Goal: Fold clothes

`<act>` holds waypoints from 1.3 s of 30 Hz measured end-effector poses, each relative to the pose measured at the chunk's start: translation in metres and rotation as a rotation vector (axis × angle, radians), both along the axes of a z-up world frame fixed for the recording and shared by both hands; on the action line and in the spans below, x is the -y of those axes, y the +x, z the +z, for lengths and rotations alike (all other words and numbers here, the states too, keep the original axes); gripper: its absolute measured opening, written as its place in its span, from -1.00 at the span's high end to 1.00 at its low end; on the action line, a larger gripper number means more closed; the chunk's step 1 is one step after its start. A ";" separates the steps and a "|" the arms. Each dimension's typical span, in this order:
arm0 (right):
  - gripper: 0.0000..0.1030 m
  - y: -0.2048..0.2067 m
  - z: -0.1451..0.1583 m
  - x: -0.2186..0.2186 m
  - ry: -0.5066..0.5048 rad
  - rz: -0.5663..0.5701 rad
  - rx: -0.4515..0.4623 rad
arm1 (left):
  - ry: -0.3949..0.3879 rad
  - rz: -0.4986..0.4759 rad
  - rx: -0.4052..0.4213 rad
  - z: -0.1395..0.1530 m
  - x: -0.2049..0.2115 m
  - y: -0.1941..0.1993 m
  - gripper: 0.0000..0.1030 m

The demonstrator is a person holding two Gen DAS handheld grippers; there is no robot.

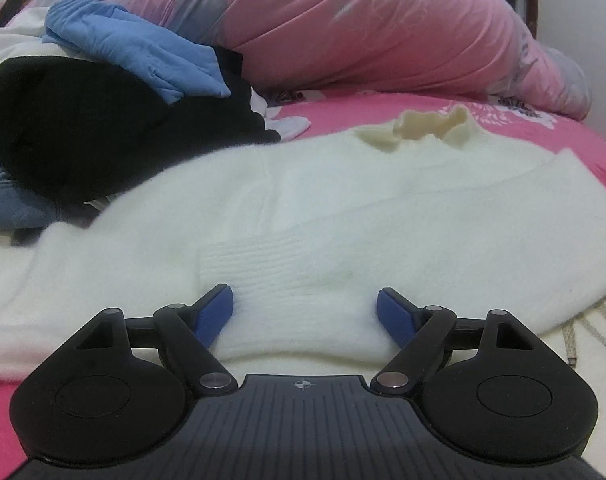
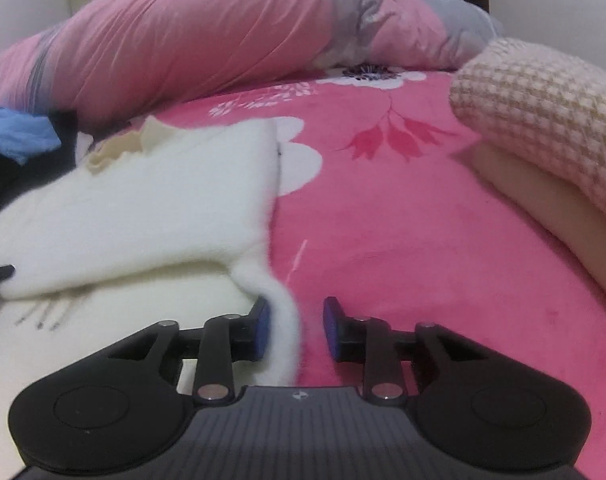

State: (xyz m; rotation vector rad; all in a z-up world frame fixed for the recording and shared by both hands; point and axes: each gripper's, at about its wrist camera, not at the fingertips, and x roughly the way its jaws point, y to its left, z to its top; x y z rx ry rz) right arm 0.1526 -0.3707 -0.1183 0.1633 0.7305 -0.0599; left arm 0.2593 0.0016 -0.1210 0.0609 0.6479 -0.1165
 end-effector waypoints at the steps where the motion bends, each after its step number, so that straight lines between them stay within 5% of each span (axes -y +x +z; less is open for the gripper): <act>1: 0.30 -0.002 0.002 0.002 0.005 0.004 -0.006 | 0.006 0.002 -0.001 -0.001 0.000 0.000 -0.58; 5: 0.18 -0.012 0.032 -0.005 -0.067 0.060 -0.022 | 0.003 -0.001 0.000 -0.001 0.002 0.000 -0.60; 10: 0.22 -0.001 0.073 -0.017 -0.073 0.087 0.113 | -0.008 -0.004 0.009 -0.003 0.000 0.000 -0.61; 14: 0.49 0.060 0.047 -0.033 -0.075 0.099 0.095 | -0.021 0.000 0.015 -0.003 -0.002 -0.001 -0.61; 17: 0.51 0.090 -0.010 -0.031 -0.035 0.077 -0.022 | -0.033 0.000 0.017 -0.002 -0.004 -0.001 -0.61; 25: 0.56 0.125 0.046 -0.023 -0.012 0.059 0.027 | -0.056 0.000 0.025 -0.003 -0.007 -0.003 -0.62; 30: 0.57 0.176 -0.008 -0.027 -0.017 0.025 -0.036 | -0.091 0.001 0.031 -0.003 -0.013 -0.004 -0.62; 35: 0.60 0.180 0.025 -0.018 0.043 0.028 -0.024 | -0.132 -0.001 0.037 -0.003 -0.019 -0.005 -0.62; 39: 0.60 0.221 0.011 -0.024 0.001 0.024 -0.030 | -0.143 -0.001 0.039 -0.003 -0.020 -0.005 -0.62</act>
